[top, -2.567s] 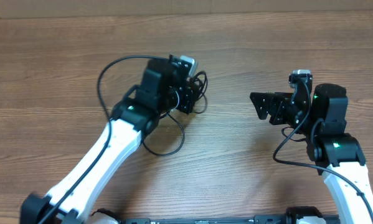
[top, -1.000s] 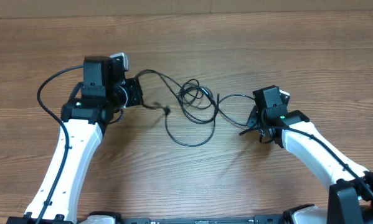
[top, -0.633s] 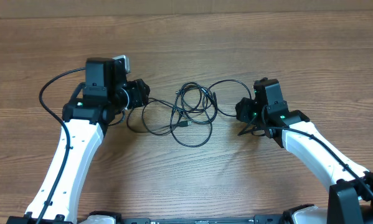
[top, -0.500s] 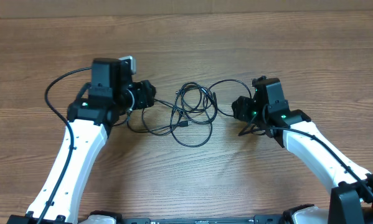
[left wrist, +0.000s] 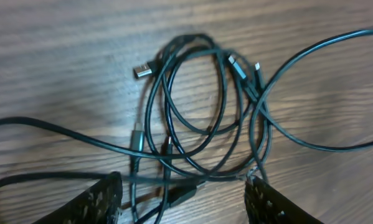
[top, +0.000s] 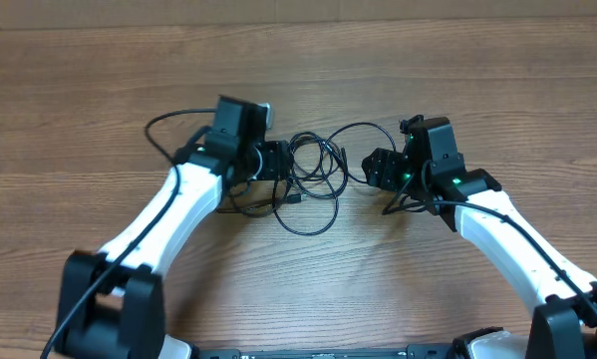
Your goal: Untangle cables
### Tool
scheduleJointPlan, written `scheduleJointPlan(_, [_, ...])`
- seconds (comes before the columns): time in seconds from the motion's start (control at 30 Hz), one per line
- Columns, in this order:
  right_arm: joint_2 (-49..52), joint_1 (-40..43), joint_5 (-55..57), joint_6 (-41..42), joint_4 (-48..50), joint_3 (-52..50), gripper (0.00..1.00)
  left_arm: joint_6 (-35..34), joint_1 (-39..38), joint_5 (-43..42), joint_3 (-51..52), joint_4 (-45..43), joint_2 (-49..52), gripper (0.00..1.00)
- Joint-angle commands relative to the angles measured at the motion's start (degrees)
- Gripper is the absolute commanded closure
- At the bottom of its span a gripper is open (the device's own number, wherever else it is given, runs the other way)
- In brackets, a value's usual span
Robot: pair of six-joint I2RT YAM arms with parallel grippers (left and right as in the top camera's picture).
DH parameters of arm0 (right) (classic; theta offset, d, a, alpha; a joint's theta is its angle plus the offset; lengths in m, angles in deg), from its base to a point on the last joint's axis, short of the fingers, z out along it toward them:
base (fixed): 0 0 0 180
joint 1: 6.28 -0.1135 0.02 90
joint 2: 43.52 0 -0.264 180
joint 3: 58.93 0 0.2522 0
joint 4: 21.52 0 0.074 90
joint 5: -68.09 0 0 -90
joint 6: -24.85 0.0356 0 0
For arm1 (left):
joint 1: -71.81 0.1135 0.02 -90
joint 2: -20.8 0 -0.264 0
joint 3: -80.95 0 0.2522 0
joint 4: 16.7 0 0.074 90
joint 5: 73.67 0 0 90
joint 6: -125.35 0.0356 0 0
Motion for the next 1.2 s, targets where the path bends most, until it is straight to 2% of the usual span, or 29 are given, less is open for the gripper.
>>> scheduleJointPlan(0.0, [2.6,0.1,0.1,-0.2,2.4,0.8,0.29,-3.5,-0.9,-1.5,-0.7,-1.4,3.5,0.37])
scheduleJointPlan(0.17, [7.3,0.1,0.3,-0.2,5.2,0.8,0.3,-4.3,-1.0,-1.5,-0.7,-4.0,7.2,0.35])
scheduleJointPlan(0.27, [9.0,0.1,0.4,-0.2,6.6,0.8,0.4,-7.3,-1.1,-2.6,-0.7,-5.8,9.3,0.29])
scheduleJointPlan(0.37, [9.2,0.1,1.7,-0.2,6.8,0.8,0.65,-9.2,-1.1,-3.1,-0.7,-7.0,11.1,0.29])
scheduleJointPlan(0.43, [9.2,0.1,1.6,-0.2,7.0,0.8,0.9,-9.3,-1.1,-3.1,-0.7,-7.8,12.0,0.3])
scheduleJointPlan(0.47, [9.2,0.1,1.6,-0.2,6.8,0.8,0.96,-9.3,-1.1,-2.7,-0.7,-8.3,12.5,0.3])
scheduleJointPlan(0.57, [9.2,0.1,1.6,-0.2,5.3,0.8,0.96,-9.3,-1.1,-1.6,-0.7,-9.0,13.1,0.32])
scheduleJointPlan(0.7, [9.2,0.2,4.3,-0.2,1.0,0.8,0.96,-9.3,-1.1,-0.8,-0.7,-9.5,13.5,0.5])
scheduleJointPlan(0.73, [9.1,0.2,6.4,-0.2,-0.4,0.9,0.96,-9.2,-1.1,-0.8,-0.7,-9.7,13.6,0.59])
scheduleJointPlan(0.8, [8.6,0.5,11.4,0.5,-3.9,1.3,0.96,-8.2,-1.1,-0.8,-0.7,-10.1,13.5,0.87])
scheduleJointPlan(0.83, [8.2,0.9,14.3,1.9,-6.2,1.9,0.96,-7.0,-1.0,-0.6,-0.7,-10.0,13.5,0.96])
scheduleJointPlan(0.9, [6.9,2.7,20.7,4.9,-12.5,3.9,0.96,-4.7,-0.6,1.6,-0.8,-8.5,13.4,0.96])
scheduleJointPlan(0.97, [5.0,5.8,24.8,5.9,-18.8,7.3,0.96,-4.6,0.5,8.8,-0.8,-4.4,12.9,0.96])
scheduleJointPlan(1.17, [0.7,15.5,28.8,5.8,-31.4,17.2,0.96,-5.3,5.7,23.0,-0.8,6.3,10.8,0.96])
